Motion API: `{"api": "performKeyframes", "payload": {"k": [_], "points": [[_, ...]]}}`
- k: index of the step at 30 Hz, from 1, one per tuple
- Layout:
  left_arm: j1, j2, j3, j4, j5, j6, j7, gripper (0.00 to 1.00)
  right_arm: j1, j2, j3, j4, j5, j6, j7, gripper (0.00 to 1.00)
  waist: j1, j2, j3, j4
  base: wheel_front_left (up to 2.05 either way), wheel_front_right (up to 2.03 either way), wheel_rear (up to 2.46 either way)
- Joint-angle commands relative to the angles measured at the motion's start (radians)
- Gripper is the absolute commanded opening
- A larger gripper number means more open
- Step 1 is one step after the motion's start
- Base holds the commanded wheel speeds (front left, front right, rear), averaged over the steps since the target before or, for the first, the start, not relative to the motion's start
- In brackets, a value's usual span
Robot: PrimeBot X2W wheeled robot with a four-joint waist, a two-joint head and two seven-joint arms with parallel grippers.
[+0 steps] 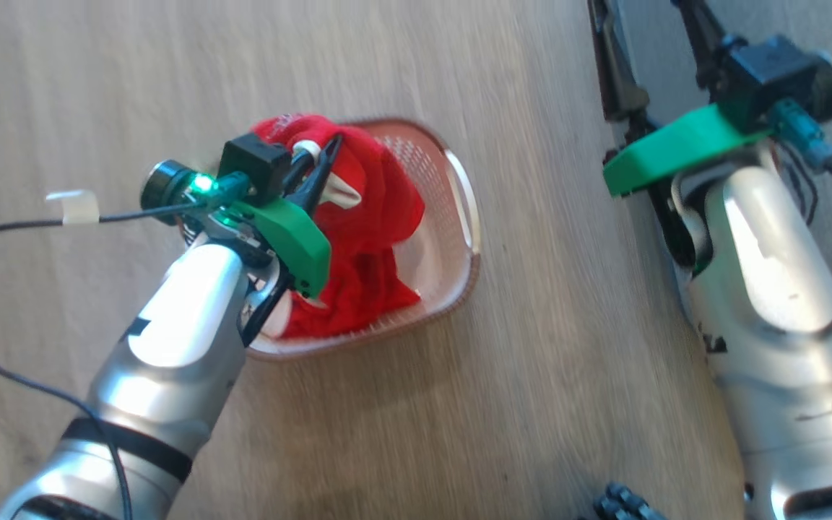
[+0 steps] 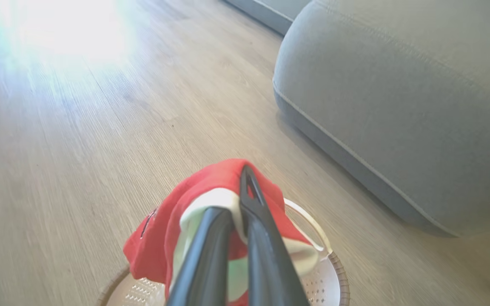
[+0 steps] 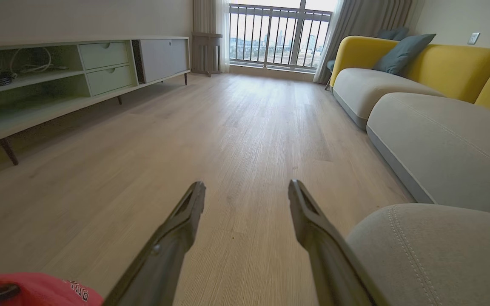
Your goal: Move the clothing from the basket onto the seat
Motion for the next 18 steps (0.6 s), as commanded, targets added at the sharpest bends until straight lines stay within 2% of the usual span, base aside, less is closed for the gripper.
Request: {"api": "performKeyframes", "payload": {"k": [1, 11, 18], "points": [[-0.008, 0.011, 0.036, -0.043, 0.013, -0.001, -0.013, 0.0, 0.019, 0.015, 0.005, -0.026, -0.004, 0.0, -0.006, 1.0, 0.0001, -0.0001, -0.079, 0.052, 0.0, 0.0, 0.0], [0.001, -0.013, 0.088, -0.182, 0.052, -0.001, -0.013, 0.0, 0.11, 0.012, 0.009, 0.026, -0.004, 0.0, -0.006, 1.0, 0.0001, -0.0001, -0.236, 0.085, 0.0, 0.0, 0.0], [-0.062, -0.016, 0.122, -0.303, 0.067, -0.001, -0.013, 0.0, 0.162, 0.006, 0.029, 0.04, 0.012, 0.0, -0.006, 1.0, 0.0001, -0.0001, -0.3, 0.082, 0.0, 0.0, 0.0]]}}
